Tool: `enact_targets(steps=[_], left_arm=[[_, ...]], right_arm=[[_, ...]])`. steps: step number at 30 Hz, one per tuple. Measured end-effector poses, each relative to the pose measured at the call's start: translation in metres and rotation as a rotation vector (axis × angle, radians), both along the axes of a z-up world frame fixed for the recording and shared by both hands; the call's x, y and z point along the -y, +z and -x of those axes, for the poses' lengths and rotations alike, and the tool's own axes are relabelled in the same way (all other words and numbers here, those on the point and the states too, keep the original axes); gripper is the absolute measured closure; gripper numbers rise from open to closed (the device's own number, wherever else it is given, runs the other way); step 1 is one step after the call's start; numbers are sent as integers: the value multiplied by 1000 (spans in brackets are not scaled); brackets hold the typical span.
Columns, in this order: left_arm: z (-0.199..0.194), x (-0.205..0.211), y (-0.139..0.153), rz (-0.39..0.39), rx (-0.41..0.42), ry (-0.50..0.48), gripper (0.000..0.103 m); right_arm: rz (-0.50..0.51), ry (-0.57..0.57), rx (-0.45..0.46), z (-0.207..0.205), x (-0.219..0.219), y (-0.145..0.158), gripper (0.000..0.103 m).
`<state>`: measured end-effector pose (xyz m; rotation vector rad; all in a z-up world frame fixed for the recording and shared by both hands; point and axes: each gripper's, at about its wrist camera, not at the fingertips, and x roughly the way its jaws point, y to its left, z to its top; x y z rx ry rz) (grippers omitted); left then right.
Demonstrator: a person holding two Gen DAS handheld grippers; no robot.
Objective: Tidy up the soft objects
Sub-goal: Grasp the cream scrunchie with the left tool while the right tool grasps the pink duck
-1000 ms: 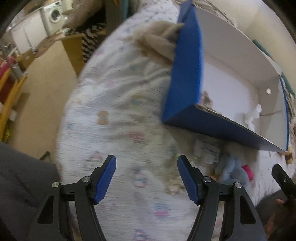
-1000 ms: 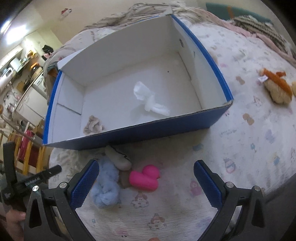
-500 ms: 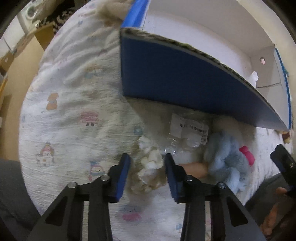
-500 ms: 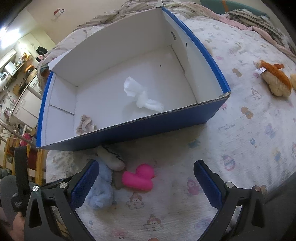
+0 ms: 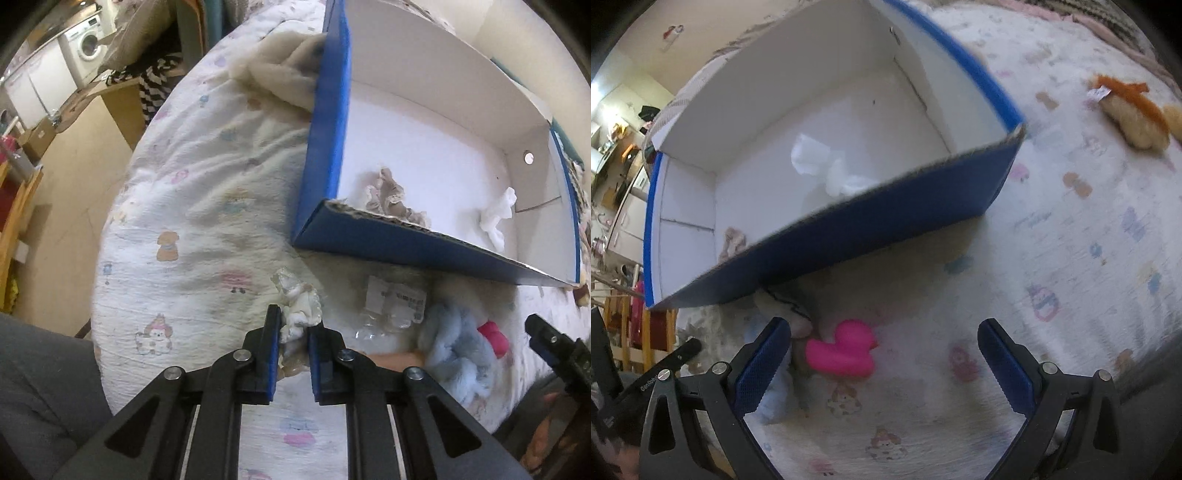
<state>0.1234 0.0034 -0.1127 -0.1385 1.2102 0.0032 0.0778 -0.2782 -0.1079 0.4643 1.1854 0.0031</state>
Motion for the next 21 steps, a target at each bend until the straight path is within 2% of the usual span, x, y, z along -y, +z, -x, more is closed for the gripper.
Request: enact_targets(steps=[7,9,11,12,13,14,21], left_arm=[[-4,1,-3,25,-27,10,90],[-3,-3,-7,23,-29,10,90],[-4,-2,-6,19,-28,6,90],[-4,-1,-6,17,-26,2,90],[-4,-2,-6,15,-24,-2,90],[-4,-1,-6,14,-23,-4,90],[2,3,-3,8,-18,-16,90]], right_arm=[[41,150,-19,-5,-35,-10,1],[42,183,-28,-7,-44,-15,7],[31,206,-50,-8,-49,-20,26],[25,209,-60,-9,-49,-23,31],[26,207,-65,-8,-50,-25,45],[29,205,-71,-9,-50,-26,51],[25,183,-31,-4,-38,-15,54]])
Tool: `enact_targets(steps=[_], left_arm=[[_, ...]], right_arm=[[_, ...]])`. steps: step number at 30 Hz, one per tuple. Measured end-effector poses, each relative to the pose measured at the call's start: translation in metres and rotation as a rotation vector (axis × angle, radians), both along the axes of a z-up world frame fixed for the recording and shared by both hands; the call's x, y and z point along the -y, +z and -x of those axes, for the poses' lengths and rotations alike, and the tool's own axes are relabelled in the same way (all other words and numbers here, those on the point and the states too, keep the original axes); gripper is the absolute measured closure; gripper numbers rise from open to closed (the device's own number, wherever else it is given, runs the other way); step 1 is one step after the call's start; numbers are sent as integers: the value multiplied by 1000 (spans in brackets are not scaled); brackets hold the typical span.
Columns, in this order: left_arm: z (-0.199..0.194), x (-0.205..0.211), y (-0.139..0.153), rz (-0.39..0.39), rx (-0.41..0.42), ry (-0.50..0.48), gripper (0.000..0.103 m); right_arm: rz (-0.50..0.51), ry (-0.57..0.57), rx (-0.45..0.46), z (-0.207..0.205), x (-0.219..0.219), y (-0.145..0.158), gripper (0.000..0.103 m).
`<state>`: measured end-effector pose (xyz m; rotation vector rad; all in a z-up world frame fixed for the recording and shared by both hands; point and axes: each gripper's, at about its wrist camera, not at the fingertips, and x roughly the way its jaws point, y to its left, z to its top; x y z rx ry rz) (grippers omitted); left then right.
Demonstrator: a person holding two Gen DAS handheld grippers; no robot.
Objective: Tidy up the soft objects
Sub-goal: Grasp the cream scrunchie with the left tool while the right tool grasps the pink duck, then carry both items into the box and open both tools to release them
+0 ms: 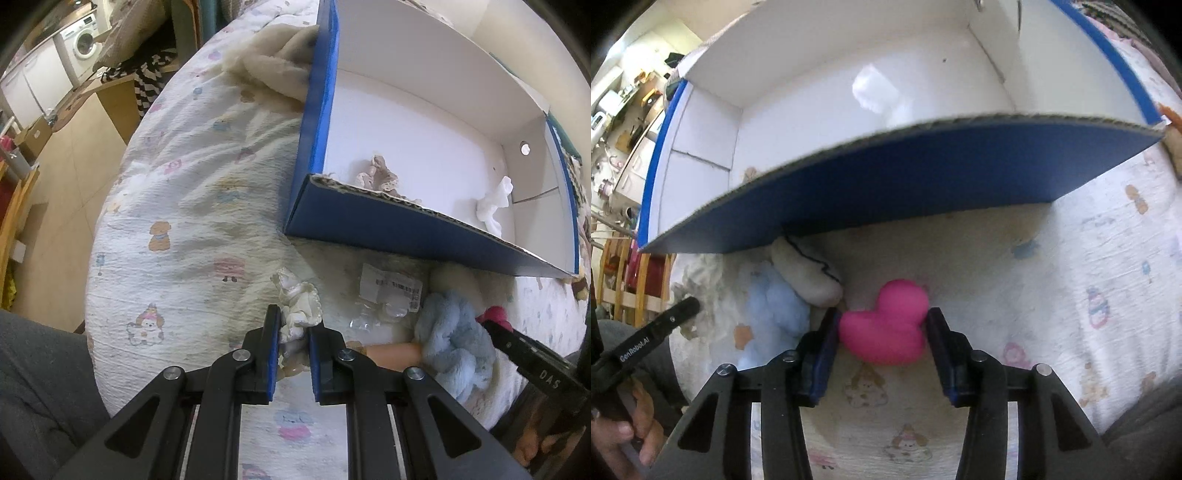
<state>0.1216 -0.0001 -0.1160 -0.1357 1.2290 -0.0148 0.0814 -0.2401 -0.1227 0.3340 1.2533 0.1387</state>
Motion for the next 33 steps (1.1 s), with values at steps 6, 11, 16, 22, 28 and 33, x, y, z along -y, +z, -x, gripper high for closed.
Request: enact_targets(steps=[6,11,16,22,28,33], left_arm=[[3,2,3,-26,19,-5,90],[6,1,6,-37,31,6,90],[14,-3,19,-26,66,13,90],[26,-2,47,-30,151,2,90],[27,3,95,-60,323,4,90],[12,9,123,-47,385,-9,90]], right_arm=[[2,-24,28,1,7,8,56],[-6,-27,74,4,8,20,57],[8,-6,152,14,5,43,57],[-36,-18,239,27,12,73,57],[-43,-26,315,29,19,105,57],[-35,-19,380,16,22,134,57]])
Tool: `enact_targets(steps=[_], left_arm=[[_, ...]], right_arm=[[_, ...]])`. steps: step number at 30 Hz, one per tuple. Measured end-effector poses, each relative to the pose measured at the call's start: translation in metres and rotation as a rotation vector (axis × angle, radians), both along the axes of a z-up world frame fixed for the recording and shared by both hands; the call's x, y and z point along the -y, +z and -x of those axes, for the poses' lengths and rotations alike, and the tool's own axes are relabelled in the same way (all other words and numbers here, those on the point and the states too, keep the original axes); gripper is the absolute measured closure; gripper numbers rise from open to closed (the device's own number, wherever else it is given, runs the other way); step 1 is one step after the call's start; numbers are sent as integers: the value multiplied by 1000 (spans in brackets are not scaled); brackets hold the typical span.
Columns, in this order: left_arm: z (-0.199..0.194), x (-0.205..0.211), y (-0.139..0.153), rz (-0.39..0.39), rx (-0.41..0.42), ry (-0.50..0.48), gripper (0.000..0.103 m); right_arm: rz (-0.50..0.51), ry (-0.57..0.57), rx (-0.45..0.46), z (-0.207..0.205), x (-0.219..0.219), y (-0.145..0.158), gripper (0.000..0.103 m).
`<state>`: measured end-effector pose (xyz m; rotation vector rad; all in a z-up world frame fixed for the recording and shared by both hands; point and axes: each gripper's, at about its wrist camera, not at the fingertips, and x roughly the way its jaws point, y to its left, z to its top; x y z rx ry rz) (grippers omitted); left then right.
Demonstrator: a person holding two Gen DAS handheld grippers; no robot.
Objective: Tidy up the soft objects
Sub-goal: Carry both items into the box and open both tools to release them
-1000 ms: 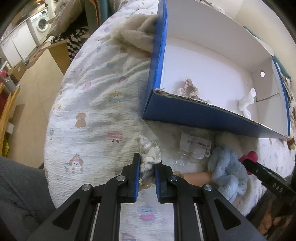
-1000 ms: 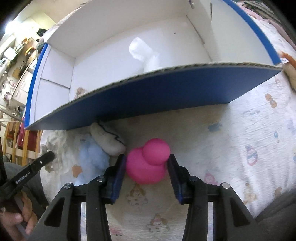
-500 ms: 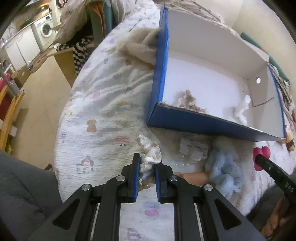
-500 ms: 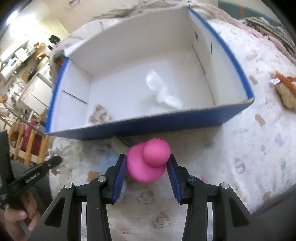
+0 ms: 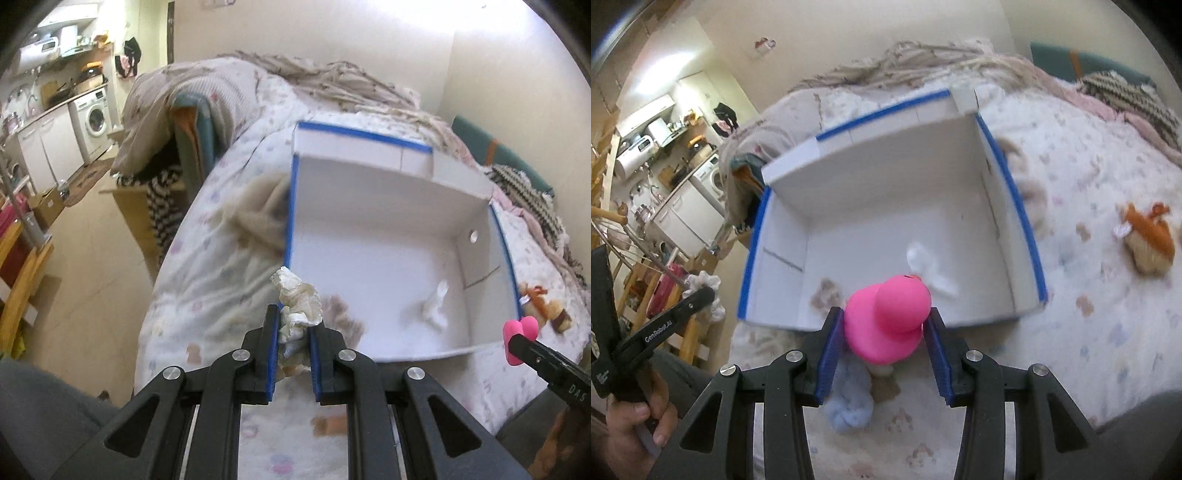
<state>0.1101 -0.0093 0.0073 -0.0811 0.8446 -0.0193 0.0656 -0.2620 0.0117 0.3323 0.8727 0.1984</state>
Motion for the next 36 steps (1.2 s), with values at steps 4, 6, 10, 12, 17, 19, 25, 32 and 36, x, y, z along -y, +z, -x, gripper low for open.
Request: enact_targets(steps=[4,6,10,12,17,19,25,32,36], left_arm=[[-19,14,18,7,28,-34,90],[-28,21,23,5,32,-50,90],[-58,37,17,11,-4,-80,90],[-71,45,10,-3,-22,-91,90],[-92,67,-12,-57,-62,-126,90],[-95,73,-22,-68,-85,-138,90],[-109,82,-48,-98,-148,-138,89],[-120,88,-67,-135,-187,-145,89],[-123,89,-74,-125,-198,-136,85]], right_arm=[[3,3,35,-14,2,15,57],[8,6,39,-25,0,18,57],[2,18,27,-44,-4,12,57],[2,22,13,-53,-5,5,57],[26,25,-23,-73,-3,-21,57],[41,30,-25,-79,-3,-29,57],[21,38,-43,-92,4,-49,57],[-21,32,-81,-95,12,-67,57],[-7,39,-77,-96,9,-67,57]])
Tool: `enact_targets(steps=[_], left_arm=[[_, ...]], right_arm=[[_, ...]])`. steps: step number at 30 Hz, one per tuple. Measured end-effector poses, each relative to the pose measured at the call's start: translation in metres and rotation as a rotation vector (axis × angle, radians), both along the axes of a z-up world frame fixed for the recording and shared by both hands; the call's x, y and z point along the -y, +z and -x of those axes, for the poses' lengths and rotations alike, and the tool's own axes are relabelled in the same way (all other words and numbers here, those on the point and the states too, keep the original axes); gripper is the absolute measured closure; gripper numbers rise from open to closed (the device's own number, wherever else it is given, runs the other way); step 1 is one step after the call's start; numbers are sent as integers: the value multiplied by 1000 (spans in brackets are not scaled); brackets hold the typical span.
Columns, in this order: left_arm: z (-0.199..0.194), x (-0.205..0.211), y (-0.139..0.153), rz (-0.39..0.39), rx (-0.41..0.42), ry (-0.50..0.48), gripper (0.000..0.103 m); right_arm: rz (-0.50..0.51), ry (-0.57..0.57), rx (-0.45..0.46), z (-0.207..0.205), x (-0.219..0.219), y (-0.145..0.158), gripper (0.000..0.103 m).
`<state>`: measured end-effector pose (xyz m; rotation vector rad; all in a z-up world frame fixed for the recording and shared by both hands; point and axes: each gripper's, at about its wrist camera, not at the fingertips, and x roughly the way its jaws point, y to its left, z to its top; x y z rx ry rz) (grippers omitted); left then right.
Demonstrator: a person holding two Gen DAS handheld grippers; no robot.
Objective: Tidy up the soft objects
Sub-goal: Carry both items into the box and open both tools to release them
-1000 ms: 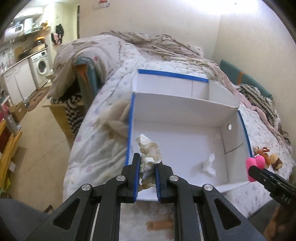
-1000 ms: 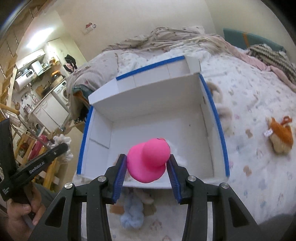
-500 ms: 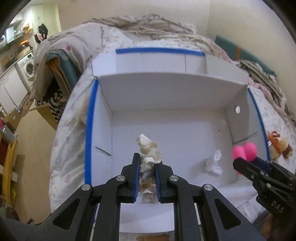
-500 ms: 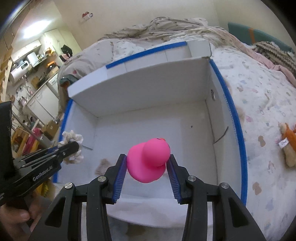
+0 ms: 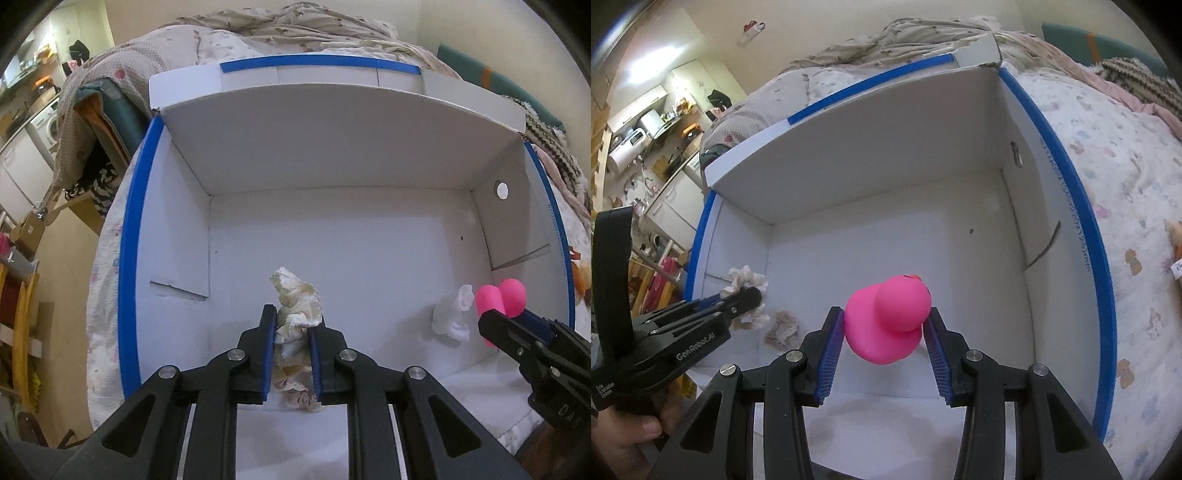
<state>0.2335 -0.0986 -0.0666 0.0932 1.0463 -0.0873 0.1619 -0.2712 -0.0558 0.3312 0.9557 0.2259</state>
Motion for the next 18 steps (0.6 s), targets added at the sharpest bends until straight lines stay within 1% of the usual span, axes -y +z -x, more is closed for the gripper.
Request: enact_targets(steps=[1,3,4,5,9,12,15,18], left_arm=[[0,1,0,-2,-1,0,80],[1,3,0,-12,5,-3,64],[2,6,0,-27,13,-3,46],[3,7,0,-36,18,-3,35],[5,7,4,-66,54,16,35],[4,6,3,-74,41,30,35],[4,2,4,-67,40,44,35],[7,-2,7,-62,45,48,35]], right_arm=[[0,2,0,0,-1,0,57],[1,4,-4,-1,-1,-1,57],[1,3,-6,-2,-1,-2,57],[0,2,-8,-2,-2,-3,57],[-2,-2,-5,-2,-2,-3,57],[-23,-10,12,1,-1,-1,56],[-55,-20,33,3,2,2,37],[-87,-22,40,3,5,4,29]])
